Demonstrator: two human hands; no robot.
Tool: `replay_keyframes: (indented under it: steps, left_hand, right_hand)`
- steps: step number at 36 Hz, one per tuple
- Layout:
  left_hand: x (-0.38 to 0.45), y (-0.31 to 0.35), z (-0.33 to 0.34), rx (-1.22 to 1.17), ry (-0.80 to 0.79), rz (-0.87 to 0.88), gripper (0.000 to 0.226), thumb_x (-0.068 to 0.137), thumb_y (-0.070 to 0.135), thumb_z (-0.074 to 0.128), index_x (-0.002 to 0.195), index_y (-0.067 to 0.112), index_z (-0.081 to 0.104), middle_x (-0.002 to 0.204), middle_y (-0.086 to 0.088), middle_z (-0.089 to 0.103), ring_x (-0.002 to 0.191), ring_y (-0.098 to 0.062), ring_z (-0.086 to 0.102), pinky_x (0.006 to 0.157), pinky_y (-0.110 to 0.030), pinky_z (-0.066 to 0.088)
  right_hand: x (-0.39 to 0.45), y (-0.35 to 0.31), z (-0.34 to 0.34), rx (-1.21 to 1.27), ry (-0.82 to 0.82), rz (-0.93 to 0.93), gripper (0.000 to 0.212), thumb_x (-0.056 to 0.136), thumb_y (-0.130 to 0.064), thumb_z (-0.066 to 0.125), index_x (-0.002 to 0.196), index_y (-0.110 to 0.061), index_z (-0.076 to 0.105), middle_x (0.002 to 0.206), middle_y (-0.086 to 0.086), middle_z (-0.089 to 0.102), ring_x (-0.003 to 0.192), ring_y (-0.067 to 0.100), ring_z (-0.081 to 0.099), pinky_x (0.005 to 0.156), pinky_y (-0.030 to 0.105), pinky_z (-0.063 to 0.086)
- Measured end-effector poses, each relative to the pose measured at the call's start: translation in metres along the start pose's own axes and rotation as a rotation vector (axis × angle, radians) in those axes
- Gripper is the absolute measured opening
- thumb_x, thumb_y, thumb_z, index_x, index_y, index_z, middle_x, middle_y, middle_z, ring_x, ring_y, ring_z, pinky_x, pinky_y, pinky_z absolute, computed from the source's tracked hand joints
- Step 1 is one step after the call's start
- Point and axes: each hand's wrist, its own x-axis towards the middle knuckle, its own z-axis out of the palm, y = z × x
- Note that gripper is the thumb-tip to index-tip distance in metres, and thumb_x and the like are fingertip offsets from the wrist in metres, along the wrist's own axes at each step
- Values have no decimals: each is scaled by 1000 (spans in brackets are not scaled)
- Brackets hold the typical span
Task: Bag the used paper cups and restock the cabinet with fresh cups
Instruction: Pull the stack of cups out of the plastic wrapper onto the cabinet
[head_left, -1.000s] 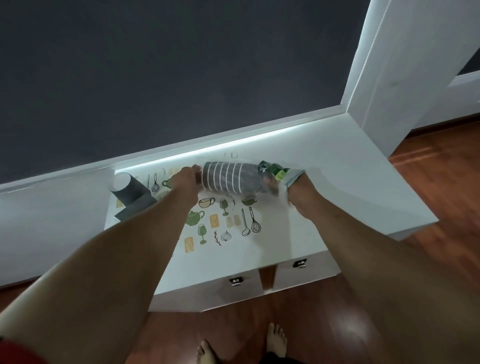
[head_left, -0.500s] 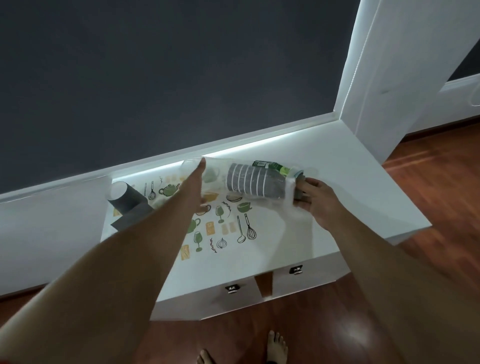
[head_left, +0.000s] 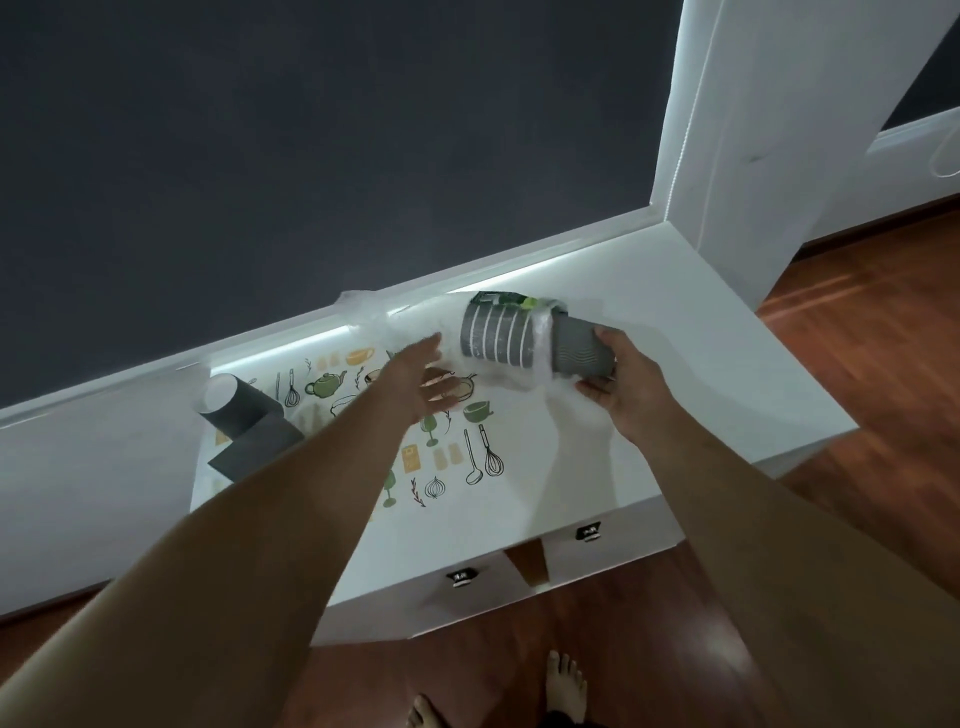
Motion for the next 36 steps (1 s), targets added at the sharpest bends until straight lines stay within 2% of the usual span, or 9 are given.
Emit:
replay_keyframes:
  steps: [3,6,11,16,19,22,27,30,36]
  left_hand:
    - [4,-2,11,8,83,68,7,92,7,64,98,5,64,121,-16,67,83,-30,69,74,-44,61]
    - [5,8,16,-70,104,88,20,100,2,49,116,-1,60,123,-17,65,86,-29,69,51,-36,61]
    - [4,17,25,-111,114,69,41,104,-3,29,142,-2,42,144,-20,50,118,-31,62,87,-38,58]
    - [17,12,39,-264,98,116,30,103,3,32,88,-4,56,137,-24,55,81,-21,73,86,-27,57]
    - [28,7,41,-203,71,208,13,102,7,41,94,7,52,98,-7,72,44,-8,65,55,-20,55]
    - [32,12,44,-222,164,163,14,101,12,47,106,3,56,53,-7,68,47,-14,65,58,-24,59]
    - [21,11,55,-69,95,108,23,94,27,64,88,7,53,78,-11,59,60,-23,59,61,-41,57]
    - [8,10,57,174,45,31,39,86,40,70,99,6,56,86,-11,60,69,-28,61,61,-41,54]
    - [-27,13,48,634,-234,65,66,76,70,64,106,12,67,105,-11,71,95,-31,71,89,-45,56]
  right_hand:
    - [-1,-1,-4,38,27,-18,26,85,-27,71,104,-10,66,110,11,65,100,31,68,84,45,59]
    - [-3,-7,-16,78,82,-40,19,86,-25,68,98,-10,66,101,11,66,91,32,69,81,48,59]
    - [-7,-17,-36,129,167,-91,15,86,-26,66,91,-12,65,94,11,68,81,29,70,73,44,60]
    - [-11,-25,-60,180,281,-153,24,83,-32,65,98,-13,66,108,12,68,92,29,69,69,40,60]
    - [-14,-28,-74,226,356,-189,29,81,-37,64,100,-15,65,111,12,67,95,29,68,65,36,59]
    - [-18,-28,-85,251,355,-180,32,81,-38,66,102,-14,64,108,12,67,91,29,67,63,36,58]
    - [-24,-16,-80,220,262,-132,41,79,-40,68,109,-11,64,108,13,66,86,28,64,58,33,54]
    - [-25,-6,-67,175,200,-125,40,82,-39,67,110,-10,66,106,13,68,82,26,65,60,34,55]
    - [-30,8,-30,127,100,-57,28,85,-36,69,98,-11,67,99,12,69,79,24,67,66,36,57]
